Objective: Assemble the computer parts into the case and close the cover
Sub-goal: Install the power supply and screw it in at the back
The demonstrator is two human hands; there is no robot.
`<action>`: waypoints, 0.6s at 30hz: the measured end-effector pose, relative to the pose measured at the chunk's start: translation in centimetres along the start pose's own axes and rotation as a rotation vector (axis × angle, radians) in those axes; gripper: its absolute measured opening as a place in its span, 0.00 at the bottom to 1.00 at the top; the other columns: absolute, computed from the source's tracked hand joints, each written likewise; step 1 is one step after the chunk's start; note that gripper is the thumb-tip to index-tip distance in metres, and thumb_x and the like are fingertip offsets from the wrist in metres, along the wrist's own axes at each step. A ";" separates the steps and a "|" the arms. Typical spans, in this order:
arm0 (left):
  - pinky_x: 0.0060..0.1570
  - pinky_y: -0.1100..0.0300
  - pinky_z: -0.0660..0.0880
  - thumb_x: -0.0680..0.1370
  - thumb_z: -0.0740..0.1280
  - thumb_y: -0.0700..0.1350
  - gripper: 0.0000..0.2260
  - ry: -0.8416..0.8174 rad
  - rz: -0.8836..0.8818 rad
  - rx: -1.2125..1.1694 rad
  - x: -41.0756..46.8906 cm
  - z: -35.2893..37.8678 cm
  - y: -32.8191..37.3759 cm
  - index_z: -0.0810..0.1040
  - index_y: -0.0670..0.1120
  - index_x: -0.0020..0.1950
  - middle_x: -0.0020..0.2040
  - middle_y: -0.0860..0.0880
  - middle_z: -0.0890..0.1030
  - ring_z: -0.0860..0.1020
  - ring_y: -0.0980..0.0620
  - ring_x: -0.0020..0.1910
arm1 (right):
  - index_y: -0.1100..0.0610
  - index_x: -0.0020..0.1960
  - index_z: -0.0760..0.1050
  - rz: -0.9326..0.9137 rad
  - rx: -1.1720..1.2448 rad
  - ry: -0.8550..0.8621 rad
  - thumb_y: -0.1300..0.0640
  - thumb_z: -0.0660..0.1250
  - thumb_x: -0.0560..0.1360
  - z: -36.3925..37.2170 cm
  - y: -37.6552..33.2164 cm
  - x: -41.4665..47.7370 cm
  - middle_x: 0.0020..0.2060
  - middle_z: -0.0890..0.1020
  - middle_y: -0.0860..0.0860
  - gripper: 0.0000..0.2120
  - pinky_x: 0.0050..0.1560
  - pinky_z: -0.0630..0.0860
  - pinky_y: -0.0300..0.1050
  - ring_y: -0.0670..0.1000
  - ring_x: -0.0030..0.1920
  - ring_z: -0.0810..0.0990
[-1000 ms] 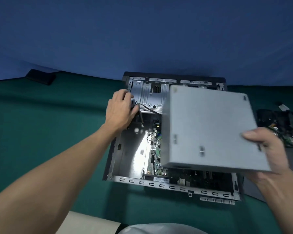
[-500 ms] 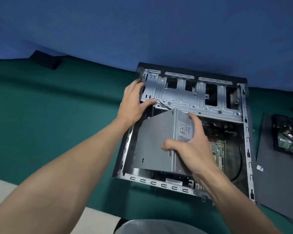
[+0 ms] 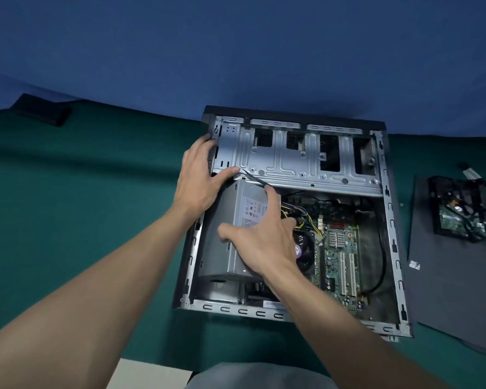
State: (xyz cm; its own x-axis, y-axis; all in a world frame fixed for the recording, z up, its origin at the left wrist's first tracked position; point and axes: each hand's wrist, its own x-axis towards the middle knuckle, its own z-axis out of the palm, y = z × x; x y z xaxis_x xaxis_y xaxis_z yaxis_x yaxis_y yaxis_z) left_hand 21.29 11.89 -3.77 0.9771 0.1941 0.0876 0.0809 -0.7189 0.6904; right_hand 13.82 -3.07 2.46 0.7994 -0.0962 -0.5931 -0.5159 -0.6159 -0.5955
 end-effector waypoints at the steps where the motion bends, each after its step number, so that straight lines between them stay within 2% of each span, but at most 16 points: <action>1: 0.67 0.63 0.56 0.73 0.70 0.61 0.33 -0.002 -0.002 0.002 0.0 0.0 0.0 0.67 0.46 0.72 0.75 0.52 0.63 0.60 0.53 0.73 | 0.31 0.70 0.43 -0.005 0.003 0.000 0.39 0.70 0.52 0.0 0.1 -0.1 0.59 0.65 0.55 0.54 0.43 0.74 0.48 0.56 0.48 0.74; 8: 0.68 0.63 0.58 0.73 0.70 0.60 0.33 -0.018 -0.013 0.012 -0.2 -0.1 0.5 0.67 0.45 0.72 0.75 0.52 0.64 0.61 0.53 0.73 | 0.31 0.69 0.41 -0.045 -0.037 0.036 0.37 0.70 0.52 0.1 0.5 0.1 0.56 0.64 0.54 0.54 0.48 0.76 0.51 0.58 0.51 0.74; 11: 0.67 0.62 0.58 0.74 0.69 0.60 0.33 -0.039 -0.007 0.030 -0.3 -0.2 0.7 0.66 0.45 0.73 0.75 0.52 0.62 0.59 0.53 0.73 | 0.31 0.70 0.41 -0.042 -0.042 -0.014 0.38 0.72 0.55 0.2 1.1 0.3 0.58 0.63 0.54 0.53 0.52 0.75 0.52 0.58 0.55 0.72; 13: 0.66 0.62 0.57 0.75 0.68 0.60 0.32 -0.051 0.001 0.041 -0.3 -0.2 0.8 0.65 0.45 0.73 0.76 0.52 0.61 0.58 0.54 0.73 | 0.32 0.71 0.44 -0.026 0.048 -0.076 0.41 0.71 0.60 0.1 1.3 0.6 0.59 0.64 0.52 0.49 0.55 0.74 0.52 0.57 0.56 0.71; 16: 0.65 0.59 0.57 0.78 0.62 0.61 0.30 -0.074 0.015 0.084 -0.4 -0.3 1.0 0.64 0.46 0.74 0.77 0.52 0.60 0.56 0.53 0.74 | 0.41 0.75 0.48 -0.086 0.186 -0.153 0.48 0.67 0.68 -0.1 1.5 1.3 0.65 0.69 0.50 0.42 0.62 0.71 0.54 0.54 0.62 0.71; 17: 0.65 0.59 0.57 0.78 0.59 0.61 0.29 -0.079 0.014 0.097 -0.5 -0.4 1.0 0.64 0.46 0.74 0.77 0.51 0.59 0.55 0.53 0.75 | 0.43 0.76 0.50 -0.110 0.194 -0.215 0.50 0.66 0.69 -0.3 1.7 1.2 0.63 0.73 0.50 0.40 0.60 0.73 0.53 0.52 0.61 0.74; 18: 0.65 0.58 0.57 0.78 0.58 0.60 0.28 -0.083 0.018 0.112 -0.6 -0.4 1.0 0.64 0.46 0.74 0.77 0.51 0.59 0.55 0.52 0.75 | 0.44 0.75 0.53 -0.139 0.181 -0.279 0.51 0.66 0.71 -0.6 2.1 1.0 0.57 0.77 0.48 0.37 0.55 0.76 0.46 0.48 0.55 0.78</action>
State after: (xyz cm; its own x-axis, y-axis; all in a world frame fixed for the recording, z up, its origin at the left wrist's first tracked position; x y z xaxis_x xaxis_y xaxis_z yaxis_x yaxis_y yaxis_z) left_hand 20.71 11.33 -2.81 0.9911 0.1282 0.0364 0.0804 -0.7928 0.6041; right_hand 13.79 -4.94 0.97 0.7637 0.2119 -0.6097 -0.4741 -0.4569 -0.7526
